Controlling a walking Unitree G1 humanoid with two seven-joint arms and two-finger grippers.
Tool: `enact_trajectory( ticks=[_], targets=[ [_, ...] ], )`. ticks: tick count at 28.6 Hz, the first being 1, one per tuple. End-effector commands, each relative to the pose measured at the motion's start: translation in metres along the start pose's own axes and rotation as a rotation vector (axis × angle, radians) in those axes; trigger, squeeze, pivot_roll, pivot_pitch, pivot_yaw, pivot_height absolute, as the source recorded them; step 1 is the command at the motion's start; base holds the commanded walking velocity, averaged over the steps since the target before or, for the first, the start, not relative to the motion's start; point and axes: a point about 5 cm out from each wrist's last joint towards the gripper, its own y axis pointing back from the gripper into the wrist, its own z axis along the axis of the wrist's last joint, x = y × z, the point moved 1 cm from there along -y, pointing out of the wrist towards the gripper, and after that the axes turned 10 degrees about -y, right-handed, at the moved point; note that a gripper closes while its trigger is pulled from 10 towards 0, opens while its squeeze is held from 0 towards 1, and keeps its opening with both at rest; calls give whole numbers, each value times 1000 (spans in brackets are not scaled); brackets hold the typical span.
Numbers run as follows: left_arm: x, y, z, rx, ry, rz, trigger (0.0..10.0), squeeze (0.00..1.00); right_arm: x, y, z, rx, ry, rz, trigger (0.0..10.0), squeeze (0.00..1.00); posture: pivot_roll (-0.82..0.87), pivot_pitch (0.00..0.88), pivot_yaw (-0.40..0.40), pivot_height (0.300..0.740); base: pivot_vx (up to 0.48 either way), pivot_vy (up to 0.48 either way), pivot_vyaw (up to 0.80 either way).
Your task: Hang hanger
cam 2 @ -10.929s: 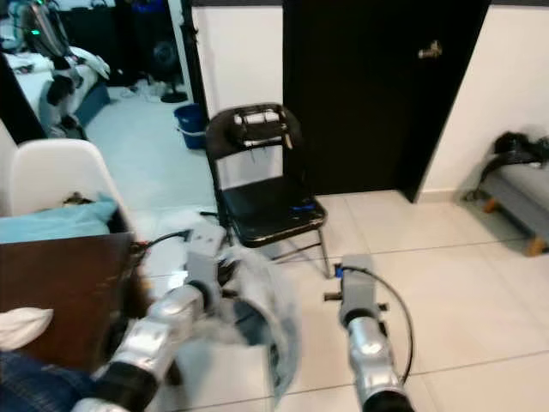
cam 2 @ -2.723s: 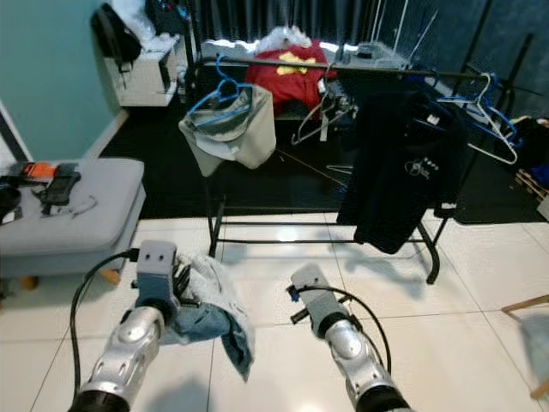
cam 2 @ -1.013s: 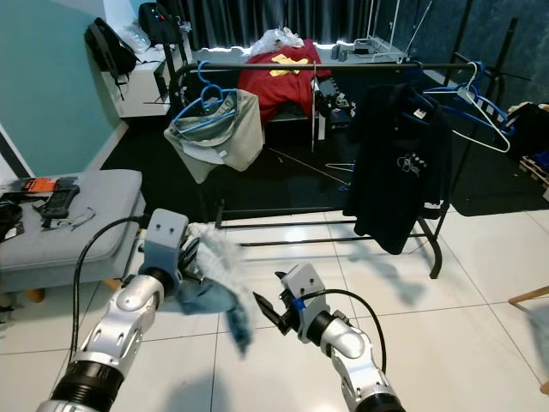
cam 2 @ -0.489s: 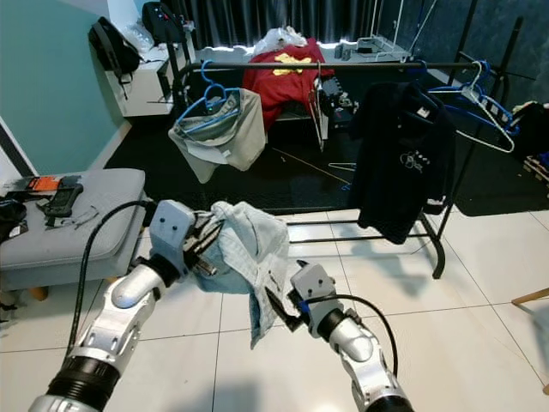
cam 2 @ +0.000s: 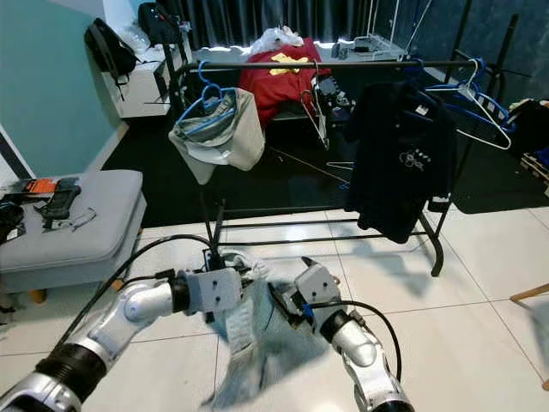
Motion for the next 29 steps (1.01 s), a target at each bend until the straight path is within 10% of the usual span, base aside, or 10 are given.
enact_trajectory(
  ticks=[1, 8, 13, 14, 18, 23, 24, 25, 26, 29],
  targets=[
    [10, 3, -5, 25, -33, 35, 10000, 0, 3, -2, 4, -21, 22, 10, 10000, 0, -41, 19, 52, 740, 0, 0, 0],
    [23, -4, -24, 187, 103, 164, 10000, 0, 9, -2, 3, -15, 40, 39, 10000, 0, -43, 20, 49, 740, 0, 0, 0],
    [30, -3, -52, 440, 372, 248, 10000, 0, 10, -2, 3, -14, -2, 66, 10000, 27, -46, 22, 49, 740, 0, 0, 0],
    [31, -2, -55, 473, 423, 262, 10000, 0, 10, -2, 3, -18, -13, 72, 10000, 1000, -46, 21, 49, 740, 0, 0, 0],
    [45, -2, -59, 503, 670, 414, 10000, 0, 11, -3, -2, 23, -7, 89, 10000, 1000, -46, 21, 51, 740, 0, 0, 0],
    [52, -6, -56, 491, 733, 457, 10000, 0, 10, -9, -11, 114, 60, 93, 10000, 1000, -41, 21, 60, 740, 0, 0, 0],
    [55, -8, -53, 487, 757, 476, 10000, 0, 10, -14, -11, 129, 65, 98, 10000, 506, -39, 24, 62, 740, 0, 0, 0],
    [55, -8, -53, 487, 757, 476, 10000, 0, 10, -14, -11, 129, 65, 98, 10000, 506, -39, 24, 62, 740, 0, 0, 0],
    [60, -9, -50, 506, 778, 514, 10000, 0, 14, -23, -6, 121, 48, 131, 10000, 0, -35, 23, 60, 740, 0, 0, 0],
    [66, -10, -48, 546, 780, 568, 10000, 0, 23, -30, 1, 98, 15, 197, 10000, 0, -33, 24, 56, 740, 0, 0, 0]
  ],
)
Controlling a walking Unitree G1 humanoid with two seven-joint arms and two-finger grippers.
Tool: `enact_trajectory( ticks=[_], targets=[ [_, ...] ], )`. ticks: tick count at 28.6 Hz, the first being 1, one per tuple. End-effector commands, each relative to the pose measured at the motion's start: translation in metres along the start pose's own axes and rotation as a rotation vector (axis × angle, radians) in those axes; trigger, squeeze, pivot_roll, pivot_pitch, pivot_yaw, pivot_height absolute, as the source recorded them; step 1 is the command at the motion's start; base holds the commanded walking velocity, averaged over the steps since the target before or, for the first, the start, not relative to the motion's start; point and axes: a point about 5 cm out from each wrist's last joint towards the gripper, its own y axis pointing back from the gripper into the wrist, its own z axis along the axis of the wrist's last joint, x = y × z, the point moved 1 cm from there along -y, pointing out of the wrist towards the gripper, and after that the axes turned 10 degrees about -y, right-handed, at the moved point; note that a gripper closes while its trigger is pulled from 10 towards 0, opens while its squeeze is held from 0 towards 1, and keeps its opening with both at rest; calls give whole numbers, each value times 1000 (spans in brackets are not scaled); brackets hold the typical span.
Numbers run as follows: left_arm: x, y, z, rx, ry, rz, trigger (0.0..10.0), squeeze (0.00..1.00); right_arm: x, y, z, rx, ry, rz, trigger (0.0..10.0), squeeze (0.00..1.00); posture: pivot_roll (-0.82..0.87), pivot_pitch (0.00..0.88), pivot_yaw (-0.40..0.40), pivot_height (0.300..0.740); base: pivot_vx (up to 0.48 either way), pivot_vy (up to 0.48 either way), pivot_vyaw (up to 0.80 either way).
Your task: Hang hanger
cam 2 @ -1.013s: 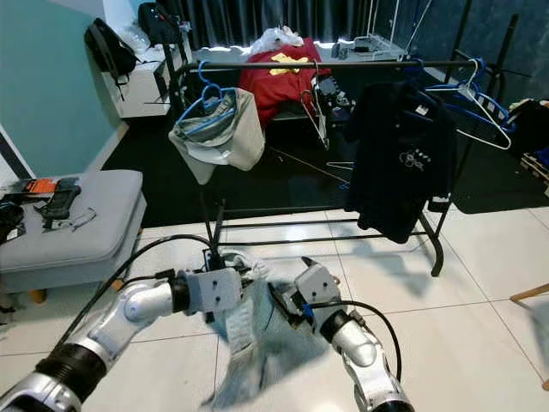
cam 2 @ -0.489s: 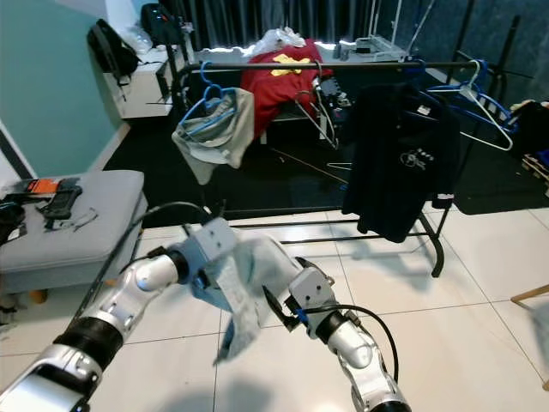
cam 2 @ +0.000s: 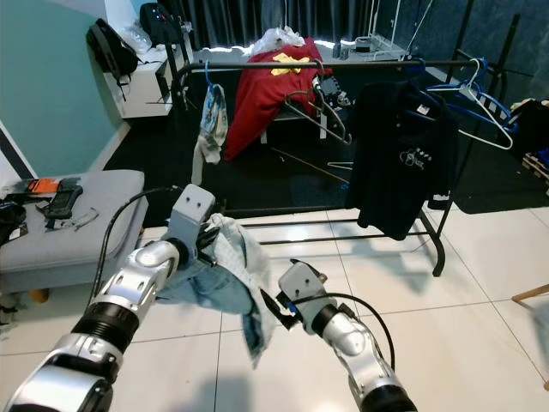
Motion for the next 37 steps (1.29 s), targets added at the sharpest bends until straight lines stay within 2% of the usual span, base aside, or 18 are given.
enact_trajectory(
  ticks=[1, 4, 6, 9, 13, 21, 27, 28, 29, 30, 37],
  targets=[
    [8, 0, 11, -20, 6, 48, 10000, 0, 6, -2, -2, 12, -22, 33, 10000, 0, -33, 24, 56, 740, 0, 0, 0],
    [9, 0, 15, -10, 21, 71, 10000, 0, 10, -6, 0, 10, -26, 67, 10000, 0, -30, 26, 51, 740, 0, 0, 0],
    [5, 2, 19, -1, 12, 73, 10000, 0, 10, -12, -4, 62, -4, 59, 10000, 0, -28, 29, 51, 740, 0, 0, 0],
    [3, 3, 20, 3, 11, 71, 10000, 0, 9, -14, -6, 85, 3, 50, 10000, 0, -28, 29, 51, 740, 0, 0, 0],
    [0, 8, 31, 10, 51, 56, 10000, 0, -8, -20, -7, 141, 33, -50, 10000, 0, -23, 29, 56, 740, 0, 0, 0],
    [-1, 12, 43, -2, 30, 52, 10000, 0, -13, -28, 6, 99, 23, -41, 10000, 0, -12, 28, 51, 740, 0, 0, 0],
    [1, 14, 49, -7, 10, 62, 10000, 0, -6, -33, 12, 73, 19, 31, 10000, 0, -12, 29, 48, 740, 0, 0, 0],
    [0, 16, 50, -4, 4, 61, 10000, 0, -4, -34, 13, 70, 24, 42, 7608, 0, -12, 29, 48, 740, 0, 0, 0],
    [0, 17, 51, -2, -4, 58, 10000, 0, -4, -34, 13, 64, 29, 39, 2471, 0, -14, 28, 50, 740, 0, 0, 0],
    [-1, 18, 52, -4, -13, 56, 10000, 0, -4, -35, 14, 57, 28, 33, 0, 0, -14, 28, 50, 740, 0, 0, 0],
    [-1, 19, 53, -2, -51, 57, 10000, 0, -7, -34, 15, 52, 23, 22, 0, 0, -15, 25, 53, 740, 0, 0, 0]
  ],
)
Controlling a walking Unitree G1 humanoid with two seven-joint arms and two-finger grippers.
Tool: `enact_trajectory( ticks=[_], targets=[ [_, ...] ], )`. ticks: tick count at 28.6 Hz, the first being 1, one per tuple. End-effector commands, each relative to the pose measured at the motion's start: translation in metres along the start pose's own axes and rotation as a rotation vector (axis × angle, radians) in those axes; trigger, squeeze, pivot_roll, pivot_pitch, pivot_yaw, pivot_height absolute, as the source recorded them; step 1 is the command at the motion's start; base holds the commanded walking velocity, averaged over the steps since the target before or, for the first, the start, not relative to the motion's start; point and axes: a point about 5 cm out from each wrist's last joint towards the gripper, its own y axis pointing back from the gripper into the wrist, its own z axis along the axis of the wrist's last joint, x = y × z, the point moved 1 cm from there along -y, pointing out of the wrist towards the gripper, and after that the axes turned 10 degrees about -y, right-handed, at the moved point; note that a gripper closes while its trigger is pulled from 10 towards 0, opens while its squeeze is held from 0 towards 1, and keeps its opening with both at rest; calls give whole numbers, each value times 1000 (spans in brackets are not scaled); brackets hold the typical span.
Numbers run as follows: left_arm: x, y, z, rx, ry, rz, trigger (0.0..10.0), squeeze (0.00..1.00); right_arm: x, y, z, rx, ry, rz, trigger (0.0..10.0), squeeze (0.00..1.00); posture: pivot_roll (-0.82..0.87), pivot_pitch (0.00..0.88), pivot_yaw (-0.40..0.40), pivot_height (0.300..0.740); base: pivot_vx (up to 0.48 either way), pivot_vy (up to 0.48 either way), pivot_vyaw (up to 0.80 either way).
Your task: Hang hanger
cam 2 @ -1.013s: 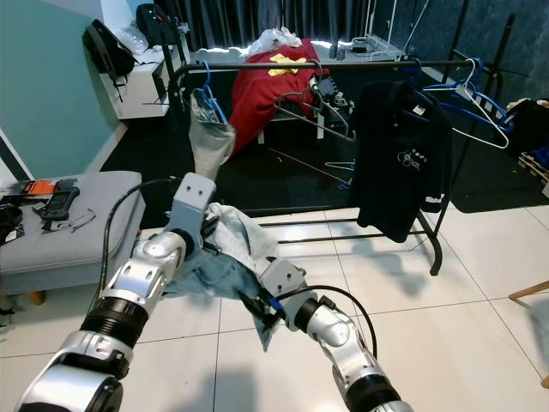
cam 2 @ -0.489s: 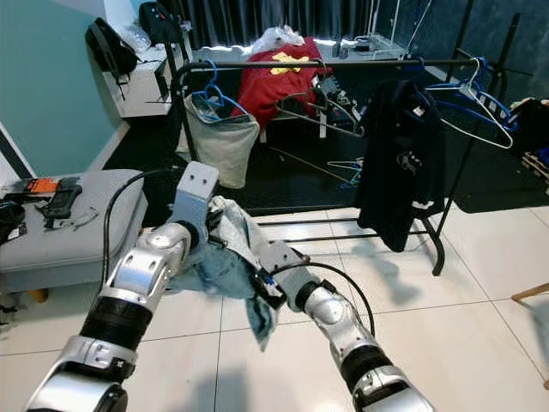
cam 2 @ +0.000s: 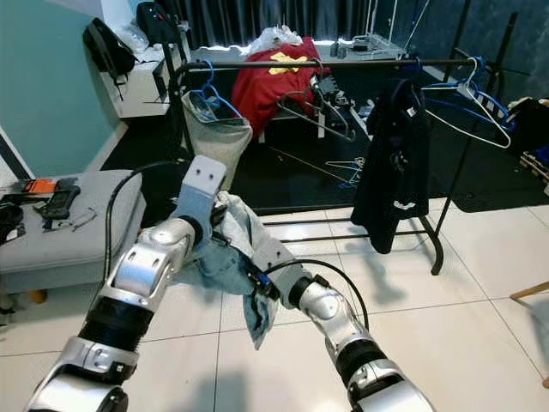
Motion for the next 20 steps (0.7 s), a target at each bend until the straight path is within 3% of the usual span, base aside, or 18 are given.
enact_trajectory(
  ticks=[1, 5, 7, 15, 20],
  targets=[
    [5, 3, 2, -9, -28, 18, 10000, 0, -2, 0, 1, -12, -22, -12, 0, 0, -14, 25, 53, 740, 0, 0, 0],
    [6, 4, 2, -2, -43, 16, 10000, 0, -7, 2, 0, -6, -23, -35, 0, 0, -12, 23, 51, 740, 0, 0, 0],
    [8, 6, 3, -8, -110, 22, 10000, 0, -10, 3, 0, -6, -19, -50, 0, 0, -12, 22, 51, 740, 0, 0, 0],
    [7, 8, -2, 5, -99, 10, 10000, 0, -15, 7, 0, -22, -14, -68, 0, 0, -15, 17, 55, 740, 0, 0, 0],
    [14, 8, -12, 24, -118, 27, 10000, 0, -32, 17, 5, -62, -22, -130, 0, 0, -22, 13, 61, 740, 0, 0, 0]
  ],
)
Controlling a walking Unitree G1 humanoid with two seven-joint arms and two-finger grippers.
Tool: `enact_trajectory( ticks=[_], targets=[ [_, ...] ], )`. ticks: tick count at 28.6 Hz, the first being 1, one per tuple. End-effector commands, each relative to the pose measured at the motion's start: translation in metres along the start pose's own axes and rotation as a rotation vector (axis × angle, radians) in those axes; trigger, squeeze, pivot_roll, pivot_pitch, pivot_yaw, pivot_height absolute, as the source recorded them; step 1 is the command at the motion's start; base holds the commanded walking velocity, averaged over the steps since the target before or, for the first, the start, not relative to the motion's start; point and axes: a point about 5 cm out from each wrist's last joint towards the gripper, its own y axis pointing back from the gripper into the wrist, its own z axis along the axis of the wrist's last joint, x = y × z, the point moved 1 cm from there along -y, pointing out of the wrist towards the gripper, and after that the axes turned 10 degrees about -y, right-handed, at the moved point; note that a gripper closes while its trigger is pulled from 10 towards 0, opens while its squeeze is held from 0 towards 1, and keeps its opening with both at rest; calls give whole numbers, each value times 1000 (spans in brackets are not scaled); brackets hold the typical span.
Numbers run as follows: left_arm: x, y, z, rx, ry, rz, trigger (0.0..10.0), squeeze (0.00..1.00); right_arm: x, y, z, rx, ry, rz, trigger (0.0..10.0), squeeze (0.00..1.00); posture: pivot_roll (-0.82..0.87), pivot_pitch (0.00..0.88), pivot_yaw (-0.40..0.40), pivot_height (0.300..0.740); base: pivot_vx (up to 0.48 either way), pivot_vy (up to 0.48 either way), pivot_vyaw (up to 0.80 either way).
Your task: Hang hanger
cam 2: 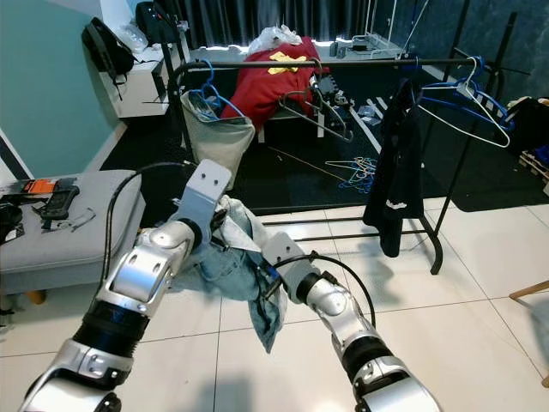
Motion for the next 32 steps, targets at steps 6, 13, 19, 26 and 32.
enact_trajectory(
  ticks=[6, 13, 19, 26, 32],
  targets=[
    [21, 1, -18, 47, -59, 70, 10000, 0, -28, 14, 13, -84, -32, -51, 0, 0, -32, 13, 62, 740, 0, 0, 0],
    [26, 0, -25, 70, -39, 71, 10000, 0, -33, 19, 20, -107, -20, -12, 0, 0, -33, 12, 58, 740, 0, 0, 0],
    [35, -1, -36, 105, -61, 102, 10000, 0, -36, 25, 24, -104, -31, 53, 0, 0, -31, 14, 58, 740, 0, 0, 0],
    [45, 0, -42, 109, 6, 101, 10000, 1000, -47, 36, 23, -76, -34, 80, 0, 0, -41, 19, 60, 740, 0, 0, 0],
    [42, -1, -43, 104, -11, 103, 10000, 0, -46, 34, 28, -93, -48, 76, 0, 0, -42, 21, 56, 740, 0, 0, 0]
  ],
)
